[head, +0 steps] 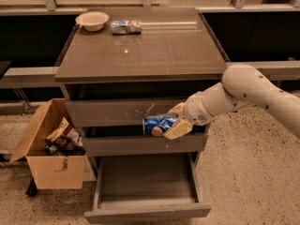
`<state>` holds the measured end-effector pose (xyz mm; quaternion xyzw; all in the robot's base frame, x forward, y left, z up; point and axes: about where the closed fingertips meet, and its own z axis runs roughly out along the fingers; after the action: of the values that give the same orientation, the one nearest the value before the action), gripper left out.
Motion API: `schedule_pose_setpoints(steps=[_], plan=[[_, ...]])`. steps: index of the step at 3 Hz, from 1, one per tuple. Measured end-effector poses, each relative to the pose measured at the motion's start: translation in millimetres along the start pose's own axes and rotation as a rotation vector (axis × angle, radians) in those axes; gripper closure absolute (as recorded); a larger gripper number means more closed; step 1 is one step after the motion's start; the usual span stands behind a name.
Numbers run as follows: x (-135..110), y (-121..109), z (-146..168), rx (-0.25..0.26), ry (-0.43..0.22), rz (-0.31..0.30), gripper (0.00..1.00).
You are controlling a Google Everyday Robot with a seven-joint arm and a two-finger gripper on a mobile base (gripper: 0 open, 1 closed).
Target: Place pepsi can into bottom drawer
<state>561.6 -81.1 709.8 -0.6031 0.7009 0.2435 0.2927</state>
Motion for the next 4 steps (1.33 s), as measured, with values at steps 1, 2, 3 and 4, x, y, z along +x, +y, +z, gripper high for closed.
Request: schedule_pose_setpoints(steps=[1,2,3,4], plan=[[-2,0,3,-0.003,0.013,-0.004,1.0],[36,8,52,-0.045,0.083,0.027,1.0],[109,31,129,-0.1,0.139,0.108,1.0],[176,47,204,-0.136,0.144,0.199,1.0]])
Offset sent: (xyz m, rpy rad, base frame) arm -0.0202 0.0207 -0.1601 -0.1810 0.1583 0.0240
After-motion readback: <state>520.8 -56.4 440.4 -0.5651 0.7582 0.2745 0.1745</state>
